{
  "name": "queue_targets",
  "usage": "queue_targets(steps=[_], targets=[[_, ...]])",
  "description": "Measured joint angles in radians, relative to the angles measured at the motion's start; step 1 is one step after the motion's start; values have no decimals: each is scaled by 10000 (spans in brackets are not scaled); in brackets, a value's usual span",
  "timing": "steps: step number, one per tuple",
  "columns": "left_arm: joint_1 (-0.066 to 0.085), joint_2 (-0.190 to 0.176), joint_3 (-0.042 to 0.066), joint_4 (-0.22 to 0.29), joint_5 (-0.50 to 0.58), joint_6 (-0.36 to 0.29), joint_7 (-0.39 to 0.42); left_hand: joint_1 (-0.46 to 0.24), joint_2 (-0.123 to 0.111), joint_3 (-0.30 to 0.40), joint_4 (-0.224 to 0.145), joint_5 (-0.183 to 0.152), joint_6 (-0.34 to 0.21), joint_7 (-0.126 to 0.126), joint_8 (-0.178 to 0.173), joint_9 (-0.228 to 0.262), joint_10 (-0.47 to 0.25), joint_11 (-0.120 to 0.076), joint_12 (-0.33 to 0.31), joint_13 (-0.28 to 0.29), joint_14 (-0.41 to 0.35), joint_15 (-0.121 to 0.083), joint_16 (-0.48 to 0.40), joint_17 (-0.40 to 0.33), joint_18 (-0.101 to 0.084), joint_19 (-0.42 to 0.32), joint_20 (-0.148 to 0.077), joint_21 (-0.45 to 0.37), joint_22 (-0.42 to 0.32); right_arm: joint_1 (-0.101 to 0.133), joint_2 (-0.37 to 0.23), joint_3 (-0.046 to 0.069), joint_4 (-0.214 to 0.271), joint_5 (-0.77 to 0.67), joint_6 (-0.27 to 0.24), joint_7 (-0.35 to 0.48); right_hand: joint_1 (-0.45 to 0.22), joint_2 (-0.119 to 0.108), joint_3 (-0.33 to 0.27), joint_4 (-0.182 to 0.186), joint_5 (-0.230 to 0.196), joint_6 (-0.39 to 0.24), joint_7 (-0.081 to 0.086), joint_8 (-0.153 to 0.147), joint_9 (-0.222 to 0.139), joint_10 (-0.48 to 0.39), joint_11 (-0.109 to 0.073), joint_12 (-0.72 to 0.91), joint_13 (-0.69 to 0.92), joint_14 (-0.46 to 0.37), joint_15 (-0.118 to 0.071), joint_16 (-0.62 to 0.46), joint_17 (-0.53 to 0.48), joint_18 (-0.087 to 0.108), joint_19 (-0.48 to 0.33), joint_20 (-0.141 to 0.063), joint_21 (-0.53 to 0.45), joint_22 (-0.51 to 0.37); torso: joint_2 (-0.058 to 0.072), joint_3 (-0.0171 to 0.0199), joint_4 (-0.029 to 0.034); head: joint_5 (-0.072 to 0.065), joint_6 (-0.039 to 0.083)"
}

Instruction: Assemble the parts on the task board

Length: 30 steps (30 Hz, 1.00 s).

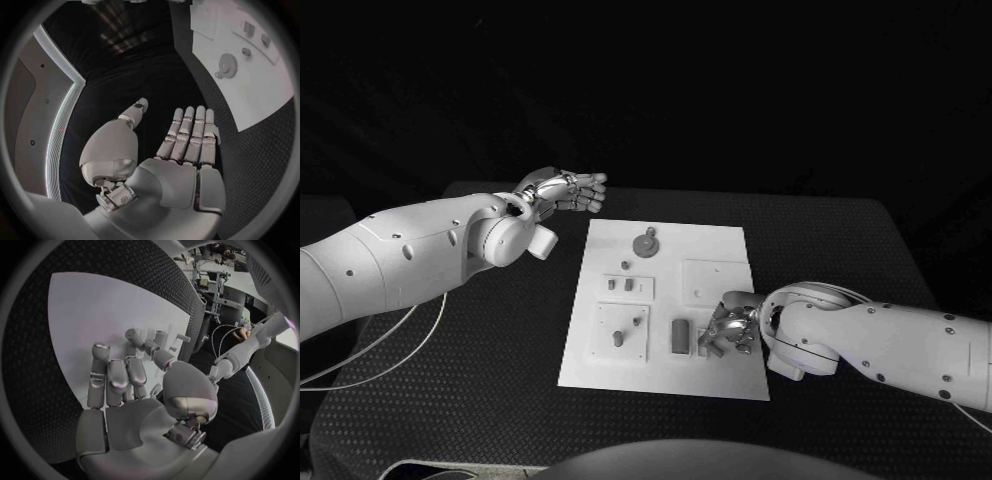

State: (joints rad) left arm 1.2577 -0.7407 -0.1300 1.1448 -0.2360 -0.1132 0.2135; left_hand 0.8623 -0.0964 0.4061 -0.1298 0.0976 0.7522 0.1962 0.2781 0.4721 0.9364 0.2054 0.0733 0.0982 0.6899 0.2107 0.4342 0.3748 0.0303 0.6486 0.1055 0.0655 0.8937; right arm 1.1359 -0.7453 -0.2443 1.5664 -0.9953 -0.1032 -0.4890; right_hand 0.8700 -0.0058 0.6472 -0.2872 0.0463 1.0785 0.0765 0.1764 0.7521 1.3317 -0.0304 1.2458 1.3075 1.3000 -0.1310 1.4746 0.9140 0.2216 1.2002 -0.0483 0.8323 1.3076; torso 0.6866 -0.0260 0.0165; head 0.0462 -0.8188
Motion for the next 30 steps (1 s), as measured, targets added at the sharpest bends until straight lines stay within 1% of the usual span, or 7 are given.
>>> queue_targets(steps=[1, 7, 9, 16, 19, 27, 30], targets=[[0, -1, 0, 0, 0, 0, -1, 0, 0, 0, 0, 0, 0, 0, 0, -4, 0, 0, 0, 0, 0, 0, 0, 0, 0, 0, 0, 0, 0, -1, -3, -1, 0, -3, -7, 9, -8, 8, 0, 0, 0, 0, 0, 0, 0, 1, 0, 0, 0, 0, 0, 0, 8, -1, 0, 0, 0, 0, 0, -1, 0, 0, 0], [0, -1, 0, 0, 0, 2, -5, 0, 0, 0, 0, 0, 0, 0, 0, -4, 0, 0, 36, 0, 0, 0, 0, -1, 0, 0, 0, 0, -9, -10, -29, -8, 18, 6, -59, 63, -288, 314, -140, -26, 0, 52, -50, 61, -43, 34, 1, 49, 0, 34, -34, 0, 28, 0, 1, 1, 0, 0, 0, -2, 0, 0, 0], [0, -1, 0, 0, 0, 2, -5, 0, 0, 0, 0, 0, 0, 0, 0, -4, 0, 0, 36, 1, 0, 0, 0, -1, 0, 0, 0, 0, -9, -13, -35, -11, 21, 22, -77, 78, -314, 339, -141, -26, 0, 55, -53, 61, -27, 35, 1, 49, 0, 19, -49, 0, 33, 1, 4, 5, 0, -1, 0, -2, 0, 0, 0], [0, -3, 0, -1, 0, 4, -10, 0, 0, 0, 0, 0, 0, 0, 0, -3, 0, 0, 35, -9, 0, 0, 0, 8, 0, 0, 0, 0, -9, -27, -106, -20, 77, 67, -193, 134, -318, 333, -166, -52, 0, 106, -95, 60, -27, 73, -35, 87, 0, 1, -67, 0, 47, 33, 16, 17, 0, -1, 0, -1, 1, 1, 16], [0, -4, 0, -1, 0, 5, -12, 3, -3, 0, 0, 0, 0, 0, 0, -3, 0, 0, 35, -9, 0, 0, 0, 8, 0, 0, 0, 0, -9, -26, -150, -21, 108, 83, -248, 153, -356, 296, -167, -52, 0, 109, -97, 94, -36, 51, -59, 87, 0, 0, -68, 0, 53, 46, 15, 17, 0, -2, 0, -1, 4, 7, 19], [0, -9, 0, -2, 0, 6, -15, 3, -3, 0, 0, 0, 0, 0, 0, -3, 0, 0, 35, -8, 0, 0, 0, 7, 0, 0, 0, 0, -8, 81, -305, -22, 205, 107, -376, 174, -355, 294, -166, -52, 0, 138, -127, 93, -32, 65, -79, 87, 0, 0, -67, 0, 53, 96, 15, 18, -1, -2, 0, -2, 1, 14, 27], [0, -10, -1, -2, 0, 7, -16, 3, -3, 0, 0, 0, 0, 0, 0, -3, 33, 33, 35, -18, 0, 0, 0, 7, 0, 0, 0, 0, -8, 96, -327, -20, 232, 110, -435, 175, -355, 294, -167, -52, 0, 139, -128, 93, -32, 66, -79, 87, 0, 0, -67, 0, 52, 99, 14, 18, 0, -2, -1, -2, -1, 16, 23]])
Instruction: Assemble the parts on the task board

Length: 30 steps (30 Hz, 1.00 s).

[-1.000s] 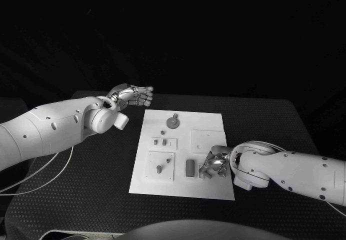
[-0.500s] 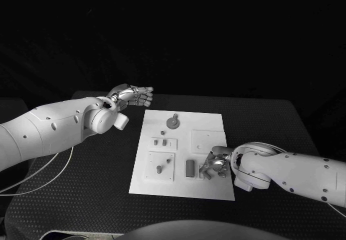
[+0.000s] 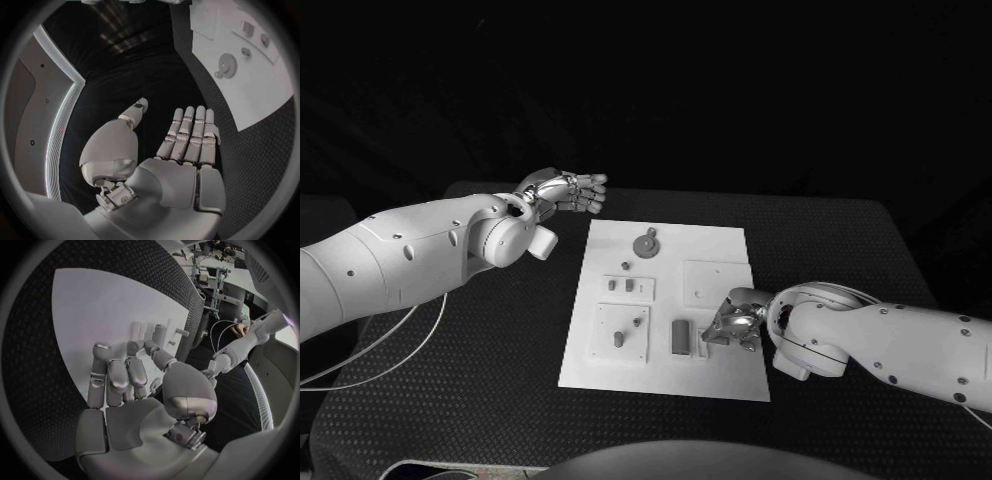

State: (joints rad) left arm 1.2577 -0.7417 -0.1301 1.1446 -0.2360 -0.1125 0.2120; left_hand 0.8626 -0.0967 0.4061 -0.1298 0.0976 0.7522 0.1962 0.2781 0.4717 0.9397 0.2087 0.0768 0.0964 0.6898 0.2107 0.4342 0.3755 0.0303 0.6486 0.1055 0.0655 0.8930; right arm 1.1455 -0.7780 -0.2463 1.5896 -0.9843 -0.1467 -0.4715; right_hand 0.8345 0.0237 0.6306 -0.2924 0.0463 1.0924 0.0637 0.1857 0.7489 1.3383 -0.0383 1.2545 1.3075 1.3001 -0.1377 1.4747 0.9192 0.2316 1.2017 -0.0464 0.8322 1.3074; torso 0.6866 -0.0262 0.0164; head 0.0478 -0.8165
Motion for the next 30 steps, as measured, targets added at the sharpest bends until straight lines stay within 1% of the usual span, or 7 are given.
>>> queue_targets(steps=[14, 16, 20, 22, 30], targets=[[0, -2, 0, 5, 0, 5, -7, 0, 0, 0, 0, 0, 0, 0, 0, -8, 2, 2, -1, -8, 0, 0, 0, 8, -1, 0, 0, 0, -8, 8, 76, 0, 2, 189, -157, -62, 0, 0, 0, 0, 0, 26, -26, -1, 2, 22, -13, 0, 0, 10, -5, 0, -1, 3, -1, 2, 0, 0, 0, -2, 1, -2, 5], [0, -6, 0, 6, 0, 6, -8, 0, 0, 0, 0, 0, 0, 0, 0, -8, 2, 1, -1, -8, 0, 0, 0, 8, 0, 0, 0, 0, -8, 8, 79, 0, -8, 191, -220, -81, 0, -1, 0, 0, 0, 28, -27, -2, 0, 23, -13, 0, 0, 36, -30, 0, -2, 3, -1, 2, 0, 0, 0, -4, 0, -3, 10], [0, -10, 0, 8, 0, 8, -10, 0, 0, 0, 0, 0, 0, 0, 0, -8, 2, 1, -1, -8, 0, 0, 0, 7, 0, 0, 0, 0, -8, 8, 101, -1, -16, 130, -343, -149, 0, 0, 0, 0, 0, 30, -30, -2, -1, 24, -12, 0, 0, 37, -30, 0, -2, 5, -1, 2, 0, -1, 0, -5, -1, -7, 12], [0, -10, 0, 10, 0, 10, -12, 0, 0, 0, 0, 0, 0, 0, 0, -8, 39, -35, -2, -7, 0, 0, 0, 16, 0, 0, 0, 0, -8, 8, 108, -2, -16, 71, -395, -207, 1, 0, 0, 0, 0, 32, -31, -2, -2, 25, -13, 0, 0, 37, -30, 0, -2, 5, -1, 2, 0, -1, -1, -5, -1, -13, 13], [0, -25, 0, 10, 0, 12, -18, 0, 0, -28, -28, 0, 0, 0, 0, -8, 39, -35, -2, -6, 0, 0, 0, 16, 0, 0, 0, 0, -16, 15, 77, 4, -16, -186, -587, -367, 1, -1, 0, 0, 0, 31, -31, -9, -16, 42, -26, 0, 0, 38, -28, 0, -2, 9, -1, 3, 0, -1, -1, -5, 5, -21, 7]])
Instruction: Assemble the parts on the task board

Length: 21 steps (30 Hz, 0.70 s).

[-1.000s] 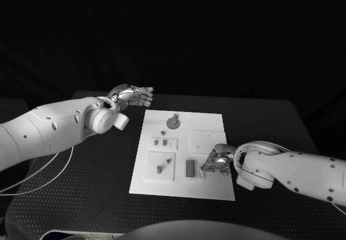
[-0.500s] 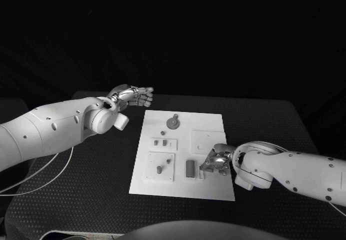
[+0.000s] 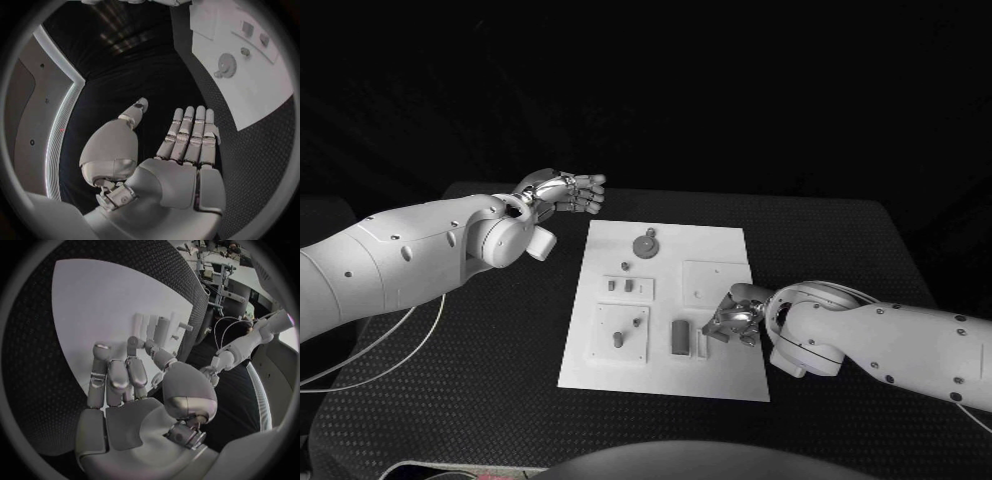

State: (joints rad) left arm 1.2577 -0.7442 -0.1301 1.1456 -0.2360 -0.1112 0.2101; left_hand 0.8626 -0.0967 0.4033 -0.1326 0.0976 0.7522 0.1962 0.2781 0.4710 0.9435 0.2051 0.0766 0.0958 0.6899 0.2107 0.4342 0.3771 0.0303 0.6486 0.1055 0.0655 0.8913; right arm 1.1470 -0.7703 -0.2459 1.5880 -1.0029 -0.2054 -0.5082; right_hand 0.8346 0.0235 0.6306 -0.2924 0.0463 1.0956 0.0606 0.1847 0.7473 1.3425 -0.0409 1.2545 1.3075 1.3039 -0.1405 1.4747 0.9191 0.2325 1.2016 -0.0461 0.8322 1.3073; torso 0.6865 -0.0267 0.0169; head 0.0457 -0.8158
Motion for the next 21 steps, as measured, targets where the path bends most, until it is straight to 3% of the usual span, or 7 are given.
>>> queue_targets(steps=[21], targets=[[0, 17, 0, 2, 0, 16, -13, 5, 74, 27, -26, 0, 0, 0, 0, -2, 0, 0, 0, -11, 0, 0, -38, 8, 0, 0, 0, 0, 1, -2, 376, -6, -249, -178, -25, -176, 2, -79, 0, 0, 0, -10, 10, 4, 5, -20, -25, 0, 0, -42, -37, 0, -13, 7, -14, 15, 0, 0, 4, 12, -3, -1, -7]])
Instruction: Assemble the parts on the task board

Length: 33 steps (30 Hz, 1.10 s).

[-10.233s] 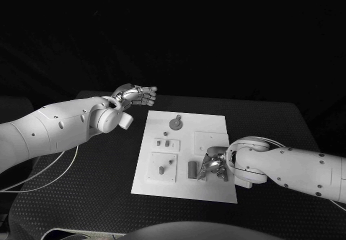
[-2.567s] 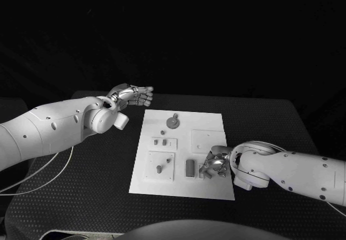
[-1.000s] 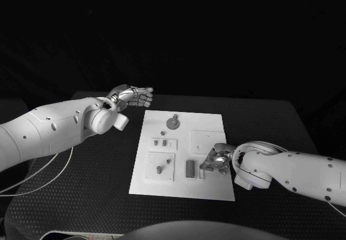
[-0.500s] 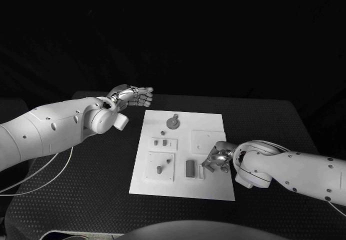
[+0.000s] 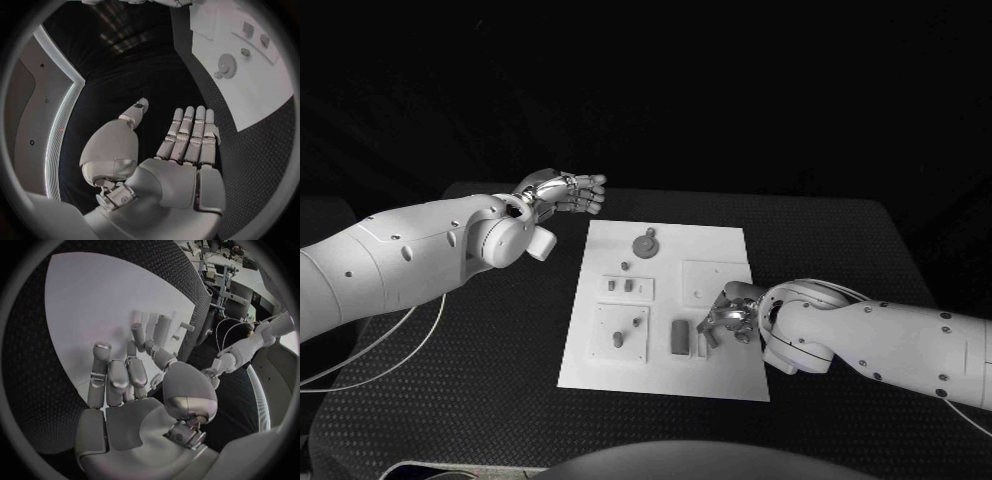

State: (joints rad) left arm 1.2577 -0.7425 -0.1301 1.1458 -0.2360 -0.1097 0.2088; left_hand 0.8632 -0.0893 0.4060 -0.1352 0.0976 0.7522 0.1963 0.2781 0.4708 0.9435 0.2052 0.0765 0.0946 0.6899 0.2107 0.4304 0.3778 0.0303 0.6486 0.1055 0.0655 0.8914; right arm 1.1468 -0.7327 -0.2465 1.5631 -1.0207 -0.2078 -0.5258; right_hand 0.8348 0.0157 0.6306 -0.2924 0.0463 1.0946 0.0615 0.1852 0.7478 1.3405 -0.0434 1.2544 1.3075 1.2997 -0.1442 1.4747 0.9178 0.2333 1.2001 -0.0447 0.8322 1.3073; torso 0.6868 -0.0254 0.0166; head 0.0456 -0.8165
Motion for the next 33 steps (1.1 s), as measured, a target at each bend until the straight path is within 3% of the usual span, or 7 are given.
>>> queue_targets(steps=[17, 33], targets=[[0, -2, 0, 0, 0, 11, -13, 0, 0, 0, 0, 0, 0, 0, 0, -6, 0, 0, 0, -13, 0, 0, 0, 8, 0, 0, 0, 0, -9, 3, 20, 4, 16, 118, 422, -125, 0, 0, 0, 0, 0, -5, 5, 1, -26, 18, -14, 0, 0, -10, 15, 0, -15, 1, -1, 1, 0, 8, -4, -12, -2, 18, -40], [0, -2, 0, 0, 0, 22, -27, 0, 0, 0, 0, 0, 0, 0, 0, -5, 0, 0, 0, -12, 0, 0, 0, 6, 0, 0, 0, 0, -7, -8, 61, -5, -46, 354, 447, -162, -281, 41, -68, 69, 0, 22, -22, 4, -46, 54, -13, 0, 0, -11, 22, 0, 7, 1, -1, 1, 0, 7, -4, -10, -3, 12, -37]])
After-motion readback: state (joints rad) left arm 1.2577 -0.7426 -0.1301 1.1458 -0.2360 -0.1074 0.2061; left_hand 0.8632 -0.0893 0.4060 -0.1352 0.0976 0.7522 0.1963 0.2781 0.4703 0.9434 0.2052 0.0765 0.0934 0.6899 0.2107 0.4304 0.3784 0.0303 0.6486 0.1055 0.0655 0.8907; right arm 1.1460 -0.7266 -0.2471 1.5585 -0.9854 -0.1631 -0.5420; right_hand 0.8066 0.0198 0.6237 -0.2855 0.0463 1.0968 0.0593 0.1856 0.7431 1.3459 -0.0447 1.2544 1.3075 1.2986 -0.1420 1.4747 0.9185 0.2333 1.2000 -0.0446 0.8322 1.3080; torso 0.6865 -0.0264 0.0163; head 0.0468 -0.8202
